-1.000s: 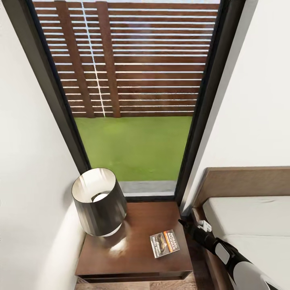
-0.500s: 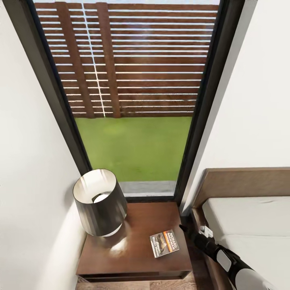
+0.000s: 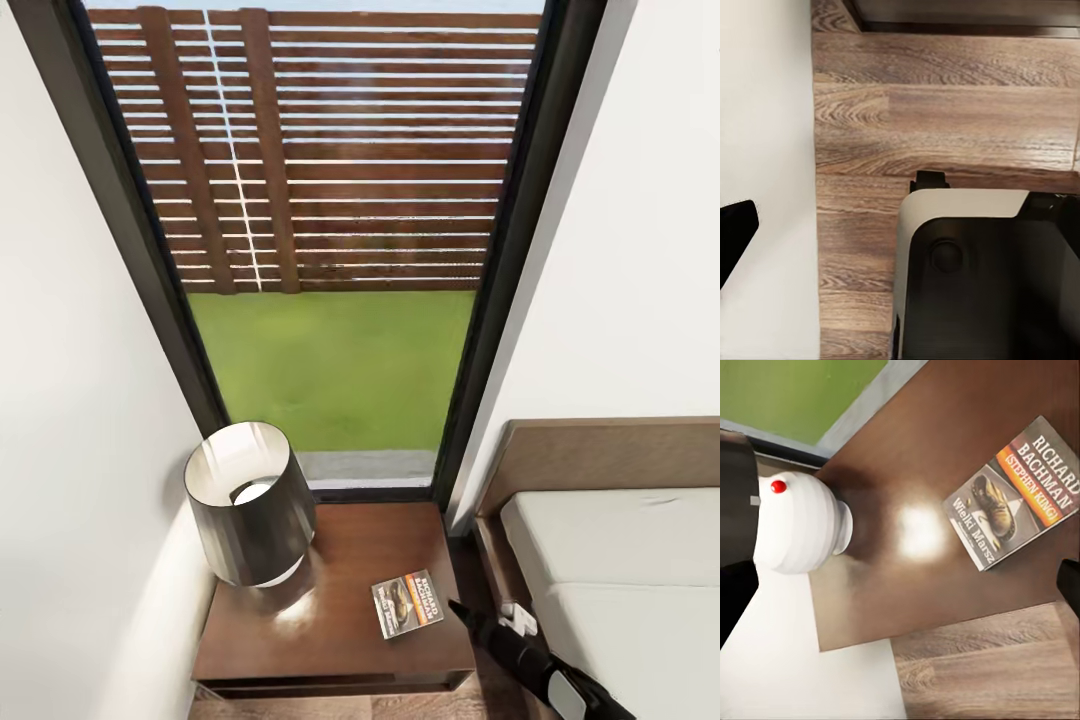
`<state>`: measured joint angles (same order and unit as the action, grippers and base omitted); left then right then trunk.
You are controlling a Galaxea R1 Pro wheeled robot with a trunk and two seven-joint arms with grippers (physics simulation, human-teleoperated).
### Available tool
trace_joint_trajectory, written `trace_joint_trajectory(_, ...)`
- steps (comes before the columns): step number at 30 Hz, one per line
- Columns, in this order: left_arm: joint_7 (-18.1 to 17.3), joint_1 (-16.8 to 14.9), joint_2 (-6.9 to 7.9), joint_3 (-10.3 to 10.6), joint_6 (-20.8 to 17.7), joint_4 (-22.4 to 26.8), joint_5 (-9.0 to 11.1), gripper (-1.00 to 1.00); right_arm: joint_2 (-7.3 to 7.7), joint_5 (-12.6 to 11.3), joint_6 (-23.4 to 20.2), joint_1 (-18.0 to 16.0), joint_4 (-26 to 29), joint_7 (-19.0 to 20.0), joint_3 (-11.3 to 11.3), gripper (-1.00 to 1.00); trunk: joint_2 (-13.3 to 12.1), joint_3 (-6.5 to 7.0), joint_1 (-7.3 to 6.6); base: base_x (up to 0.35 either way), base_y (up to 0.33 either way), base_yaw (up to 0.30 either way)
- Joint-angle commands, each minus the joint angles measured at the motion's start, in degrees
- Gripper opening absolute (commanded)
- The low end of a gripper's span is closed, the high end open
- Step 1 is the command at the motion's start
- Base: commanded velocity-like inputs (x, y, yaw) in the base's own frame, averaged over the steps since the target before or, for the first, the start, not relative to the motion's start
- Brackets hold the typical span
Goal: In the bedroom, move the book from the bed onto either nightstand, and place the two sandals side by side next to the bed.
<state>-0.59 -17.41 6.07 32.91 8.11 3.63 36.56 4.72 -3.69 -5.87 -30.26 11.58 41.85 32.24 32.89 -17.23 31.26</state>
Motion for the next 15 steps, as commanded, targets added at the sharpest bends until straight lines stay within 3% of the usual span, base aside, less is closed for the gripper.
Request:
trace_joint_trajectory(1,-0.06,0.01,0.01,0.49,0.15,-0.12,0.53,1.0,0.01,-0.4,-0.4,0.48,0.03,0.23,0.2,1.0,-0.35,0.11,-0.21,0.0,0.0,0.0)
trace_joint_trajectory(11,-0.09,0.31,0.0,0.49,0.15,-0.46,0.51,1.0,0.13,-0.33,0.34,5.04,0.03,0.19,0.23,1.0,-4.36,1.91,-2.4,0.0,0.0,0.0)
trace_joint_trajectory(15,-0.09,0.34,0.0,0.52,0.15,-0.52,0.49,1.0,0.17,0.92,0.44,6.58,0.03,0.14,0.26,1.0,-5.96,2.62,-3.28,0.0,0.0,0.0)
